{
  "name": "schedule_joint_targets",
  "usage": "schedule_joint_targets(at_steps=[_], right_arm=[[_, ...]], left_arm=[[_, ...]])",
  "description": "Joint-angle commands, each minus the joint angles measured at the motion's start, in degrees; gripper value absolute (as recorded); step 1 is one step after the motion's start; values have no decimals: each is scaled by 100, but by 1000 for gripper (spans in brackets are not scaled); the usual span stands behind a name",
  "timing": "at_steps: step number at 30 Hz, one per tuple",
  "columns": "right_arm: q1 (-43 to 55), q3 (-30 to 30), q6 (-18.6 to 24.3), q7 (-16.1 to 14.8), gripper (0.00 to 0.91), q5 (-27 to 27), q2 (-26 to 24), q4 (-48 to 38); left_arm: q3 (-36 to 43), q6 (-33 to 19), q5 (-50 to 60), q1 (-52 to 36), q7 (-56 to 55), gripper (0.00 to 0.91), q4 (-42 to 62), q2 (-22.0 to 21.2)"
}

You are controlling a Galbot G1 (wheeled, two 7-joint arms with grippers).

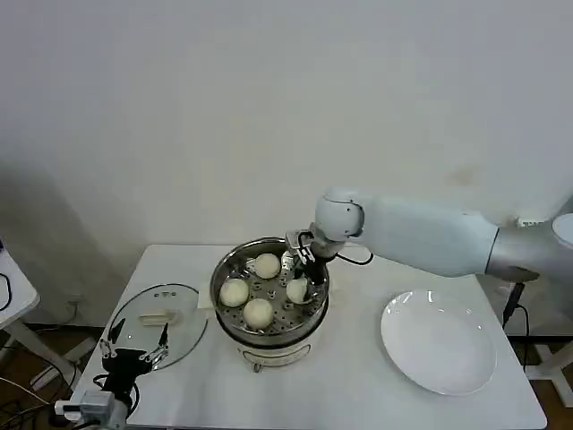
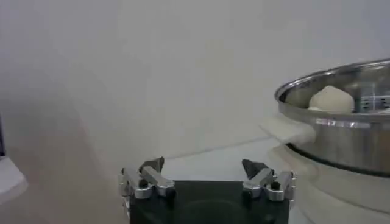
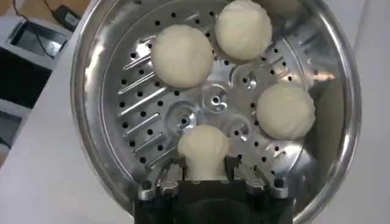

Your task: Take steamed baozi put them in steamer then cover it.

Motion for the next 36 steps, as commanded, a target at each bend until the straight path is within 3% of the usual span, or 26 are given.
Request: schedule_joint_targets(at_steps=[1, 8, 15, 20, 25, 26, 29, 32, 33, 34, 36], right_arm=[[38, -12, 15, 30, 907, -11, -29, 1], [202, 205, 20, 60, 907, 138, -364, 196], [605, 569, 267, -402, 907, 322, -1457, 822], [316, 1331, 256, -359, 907, 627, -2277, 1233], [-893, 2927, 463, 218, 907, 904, -3219, 1488], [-1416, 3512, 531, 500, 907, 1037, -3418, 1584], [-2568, 4468, 547, 869, 907, 1235, -3764, 1757], [-3985, 6000, 781, 1019, 907, 946, -3898, 1869], [-4110, 6096, 805, 1136, 907, 1021, -3928, 1935], [-4489, 6399, 852, 1552, 907, 1111, -3996, 2048], [-5278, 7042, 988, 1968, 907, 1142, -3913, 2190]], left_arm=[[20, 1, 5, 0, 3, 907, 18, -9], [47, 8, 16, -25, 6, 907, 51, -70], [44, 5, -27, -43, 19, 907, 117, -131], [45, 21, -22, 39, 31, 907, -29, -161], [69, 17, -29, 118, 22, 907, -175, -205], [73, 18, -54, 126, 18, 907, -189, -215], [106, 21, -104, 134, 18, 907, -208, -246], [92, 32, -132, 127, 34, 907, -195, -325], [96, 31, -141, 139, 26, 907, -179, -318], [103, 26, -114, 144, 28, 907, -168, -317], [139, 22, -110, 172, 8, 907, -218, -327]])
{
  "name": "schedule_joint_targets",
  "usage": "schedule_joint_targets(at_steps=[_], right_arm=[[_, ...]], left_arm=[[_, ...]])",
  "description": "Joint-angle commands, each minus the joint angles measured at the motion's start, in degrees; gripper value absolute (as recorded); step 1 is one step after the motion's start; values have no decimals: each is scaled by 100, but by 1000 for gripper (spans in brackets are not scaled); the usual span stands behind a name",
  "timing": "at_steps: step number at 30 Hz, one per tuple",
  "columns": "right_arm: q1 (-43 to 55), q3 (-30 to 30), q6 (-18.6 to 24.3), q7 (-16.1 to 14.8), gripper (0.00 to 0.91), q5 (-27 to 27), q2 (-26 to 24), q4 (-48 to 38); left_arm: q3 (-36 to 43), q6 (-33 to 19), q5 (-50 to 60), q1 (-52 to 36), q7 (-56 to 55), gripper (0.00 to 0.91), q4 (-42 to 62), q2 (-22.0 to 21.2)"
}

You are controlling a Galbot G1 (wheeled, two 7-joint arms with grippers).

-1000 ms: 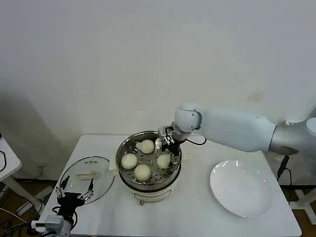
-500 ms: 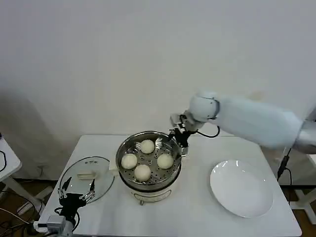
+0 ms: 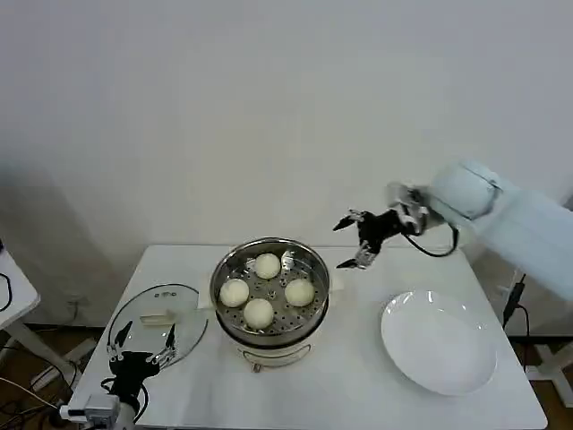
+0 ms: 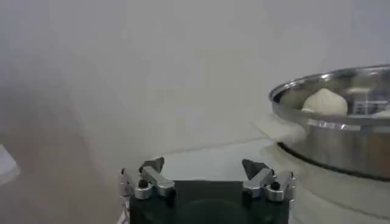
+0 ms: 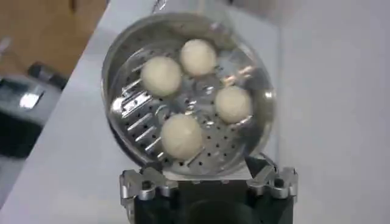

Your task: Take steamed baozi put them in steamer then cover it.

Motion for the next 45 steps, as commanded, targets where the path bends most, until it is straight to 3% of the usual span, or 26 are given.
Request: schedule_joint_targets(at_steps=[1, 3, 8, 15, 16, 17, 18, 19, 20, 29, 35, 40, 45], right_arm=[[-3821, 3977, 427, 1524, 907, 284, -819, 742], [-4605, 5079, 373, 1666, 907, 254, -570, 814], [-6472, 6688, 662, 2049, 907, 64, 107, 1029], [-8026, 8067, 839, 2701, 907, -10, 1359, 1689], [-8357, 8212, 892, 3042, 907, -123, 1685, 1793], [-8581, 8241, 964, 3324, 907, -259, 1847, 1814], [-8666, 8253, 978, 3368, 907, -388, 1935, 1819], [-8738, 8259, 1086, 3602, 907, -479, 2064, 1821], [-8972, 8324, 1212, 3782, 907, -572, 2459, 1849], [-10208, 8298, 1753, 4057, 907, -773, 4159, 1853], [-10371, 8038, 2014, 4055, 907, -969, 4302, 1645], [-10325, 8042, 2028, 4116, 907, -970, 4430, 1662], [-10248, 8064, 2003, 4156, 907, -1022, 4324, 1640]], left_arm=[[55, -1, 8, 70, -16, 907, -119, -49], [78, -4, 8, 109, -29, 907, -177, -52], [-20, -10, 0, 162, -29, 907, -212, -39], [-10, -12, 28, 163, -22, 907, -99, -37], [17, -15, 49, 173, -32, 907, -89, -37], [23, -23, 54, 180, -35, 907, -81, -30], [29, -28, 57, 182, -37, 907, -79, -13], [35, -33, 56, 188, -39, 907, -78, 22], [31, -32, 56, 189, -30, 907, -76, 52], [105, -131, 617, 284, -154, 907, 66, 147], [136, -196, 1121, 318, -327, 907, 141, 307], [203, -806, 3025, 182, -817, 907, 525, 538], [290, -1337, 4778, -77, -1394, 907, 1246, 1069]])
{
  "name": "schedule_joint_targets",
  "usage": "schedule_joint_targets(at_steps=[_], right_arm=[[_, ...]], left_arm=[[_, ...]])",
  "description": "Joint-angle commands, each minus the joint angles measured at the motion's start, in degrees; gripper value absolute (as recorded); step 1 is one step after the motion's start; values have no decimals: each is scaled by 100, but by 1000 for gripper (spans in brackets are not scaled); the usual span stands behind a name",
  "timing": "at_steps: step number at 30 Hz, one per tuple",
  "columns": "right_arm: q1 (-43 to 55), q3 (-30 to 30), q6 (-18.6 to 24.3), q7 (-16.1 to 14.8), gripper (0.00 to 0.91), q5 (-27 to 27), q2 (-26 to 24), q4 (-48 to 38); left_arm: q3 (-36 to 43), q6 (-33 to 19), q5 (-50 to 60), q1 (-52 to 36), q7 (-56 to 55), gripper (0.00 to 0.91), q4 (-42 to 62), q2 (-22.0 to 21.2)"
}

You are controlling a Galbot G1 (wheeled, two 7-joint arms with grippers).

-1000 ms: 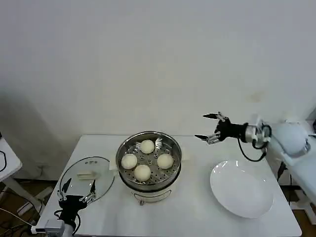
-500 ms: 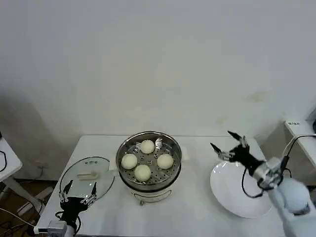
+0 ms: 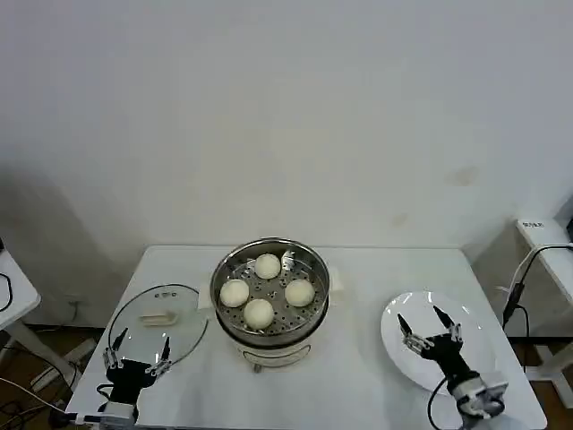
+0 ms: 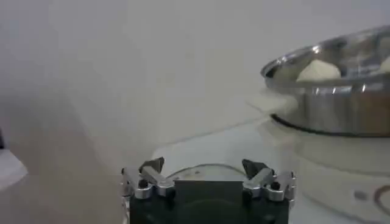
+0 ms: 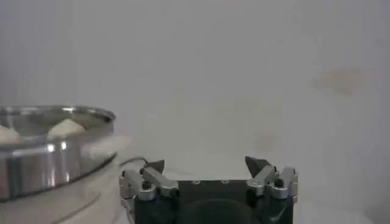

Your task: Take steamed baozi put them in steamer then cover it.

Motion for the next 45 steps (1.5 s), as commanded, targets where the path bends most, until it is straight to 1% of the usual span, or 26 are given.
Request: schedule_joint_targets(at_steps=[1, 3, 5, 8, 12, 14, 16, 22, 28, 45], right_arm=[[-457, 168, 193, 266, 907, -200, 486, 2], [-432, 186, 165, 277, 907, -186, 474, 34], [-433, 225, 160, 271, 907, -190, 462, 45], [-439, 318, 151, 267, 907, -144, 422, 27], [-509, 316, 129, 203, 907, -134, 361, 23], [-585, 272, 100, 172, 907, -105, 340, 9], [-637, 221, 113, 157, 907, -114, 296, -19], [-594, 227, 59, 166, 907, -91, 301, 2], [-625, 263, 78, 160, 907, -102, 358, -8], [-620, 320, 106, 149, 907, -111, 395, -52]], left_arm=[[117, -926, 3376, -321, -1046, 907, 1050, 755], [161, -1125, 3717, -444, -1227, 907, 1452, 941], [221, -1176, 3918, -592, -1289, 907, 1825, 1110], [231, -1363, 4317, -893, -1384, 907, 2258, 1214], [263, -1402, 4859, -1243, -1331, 907, 2580, 1219], [219, -1500, 5163, -1469, -1288, 907, 2794, 1200], [196, -1510, 5179, -1762, -1286, 907, 2997, 1165], [223, -1475, 5273, -2180, -1243, 907, 3129, 1067], [245, -1462, 5345, -2380, -1206, 907, 3220, 1025], [227, -1485, 5376, -2351, -1151, 907, 3310, 1135]])
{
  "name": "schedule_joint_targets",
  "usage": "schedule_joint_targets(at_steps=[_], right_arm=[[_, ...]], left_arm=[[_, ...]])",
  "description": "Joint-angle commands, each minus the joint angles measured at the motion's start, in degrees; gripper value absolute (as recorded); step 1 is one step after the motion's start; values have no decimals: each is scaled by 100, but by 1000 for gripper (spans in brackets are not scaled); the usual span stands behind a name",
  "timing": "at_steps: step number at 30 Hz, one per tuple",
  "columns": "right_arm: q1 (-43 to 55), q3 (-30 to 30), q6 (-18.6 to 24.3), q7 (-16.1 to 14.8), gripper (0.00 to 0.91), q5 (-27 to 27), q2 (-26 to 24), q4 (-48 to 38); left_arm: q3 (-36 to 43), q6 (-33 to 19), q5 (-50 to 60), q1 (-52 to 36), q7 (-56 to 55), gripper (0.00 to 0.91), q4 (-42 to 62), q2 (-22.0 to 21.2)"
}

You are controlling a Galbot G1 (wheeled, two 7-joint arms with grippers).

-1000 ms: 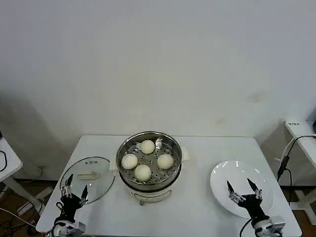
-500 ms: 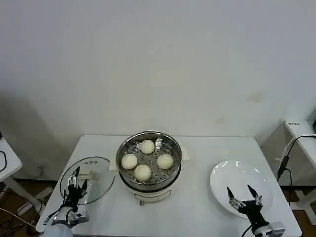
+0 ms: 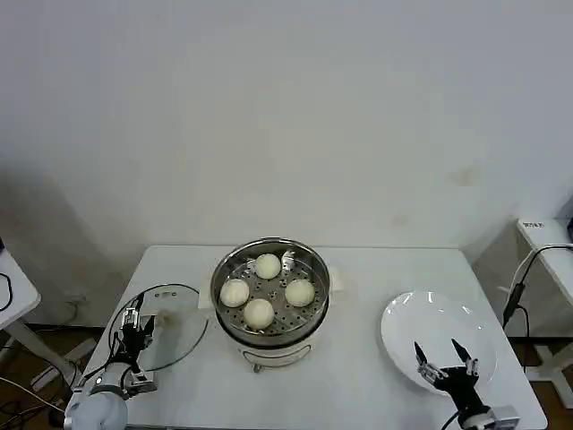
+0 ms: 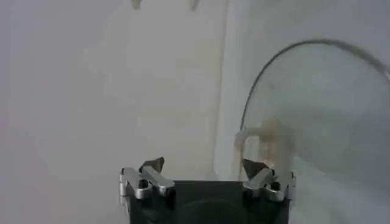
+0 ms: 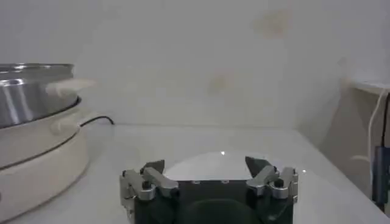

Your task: Take steamed baozi put them in steamer then cover it.

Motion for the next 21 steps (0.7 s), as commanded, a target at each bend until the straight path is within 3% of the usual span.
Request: schedule_joint_targets(at_steps=[1, 21], right_arm=[[-24, 10, 5, -6, 907, -1, 22, 7], [-33, 34, 100, 18, 907, -102, 109, -92]], left_arm=[[25, -35, 147, -161, -14, 907, 152, 30], [141, 3, 79, -811, -465, 907, 1187, -194]])
